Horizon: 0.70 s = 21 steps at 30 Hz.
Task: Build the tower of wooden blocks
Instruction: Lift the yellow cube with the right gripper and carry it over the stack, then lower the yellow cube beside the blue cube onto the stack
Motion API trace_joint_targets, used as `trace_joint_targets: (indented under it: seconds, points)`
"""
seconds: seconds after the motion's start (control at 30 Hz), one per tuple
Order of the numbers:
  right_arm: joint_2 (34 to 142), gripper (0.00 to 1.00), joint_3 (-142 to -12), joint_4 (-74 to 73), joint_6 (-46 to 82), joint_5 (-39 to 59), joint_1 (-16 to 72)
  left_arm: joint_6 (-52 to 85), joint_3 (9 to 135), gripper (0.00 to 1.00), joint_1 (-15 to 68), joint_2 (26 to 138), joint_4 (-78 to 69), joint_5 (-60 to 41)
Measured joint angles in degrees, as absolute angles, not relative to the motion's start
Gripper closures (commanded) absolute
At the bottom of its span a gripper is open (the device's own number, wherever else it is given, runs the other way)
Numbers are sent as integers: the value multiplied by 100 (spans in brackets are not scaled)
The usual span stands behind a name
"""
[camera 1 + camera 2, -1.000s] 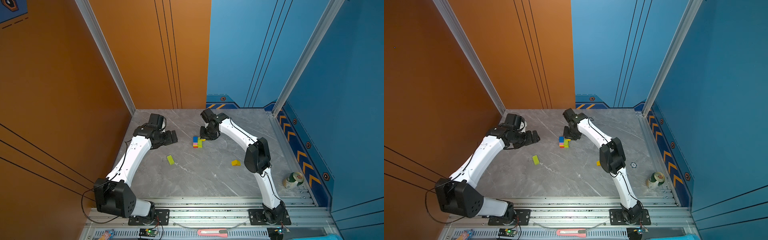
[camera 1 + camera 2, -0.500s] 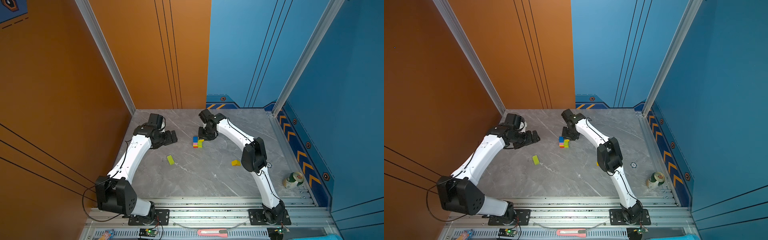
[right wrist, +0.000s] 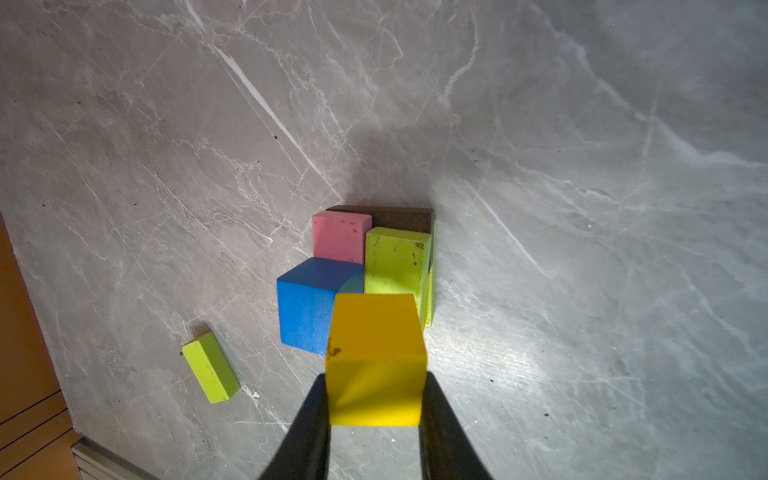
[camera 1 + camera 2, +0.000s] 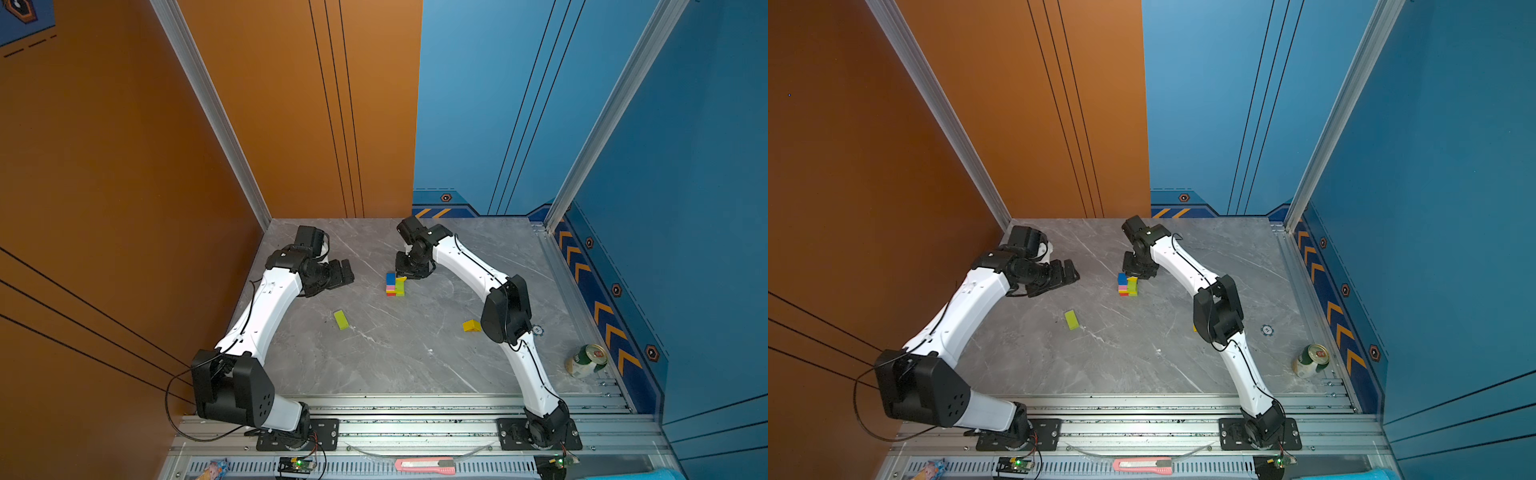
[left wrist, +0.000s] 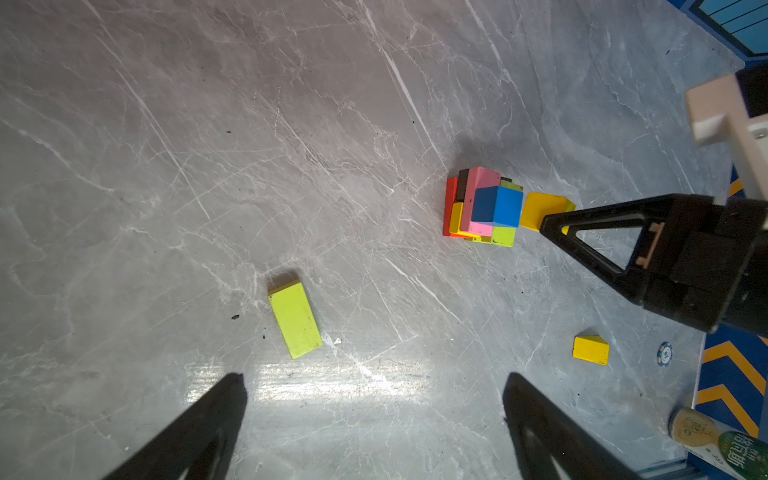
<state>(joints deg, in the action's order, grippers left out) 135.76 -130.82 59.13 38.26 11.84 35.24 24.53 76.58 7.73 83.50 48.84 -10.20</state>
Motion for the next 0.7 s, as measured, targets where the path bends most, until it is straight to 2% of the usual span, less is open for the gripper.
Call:
trace_joint_targets:
  seconds: [0.7]
  points:
    - [13679,71,-13109,5961,3728,1186,3481,2438,7708,2,744,8425,4884,-1061]
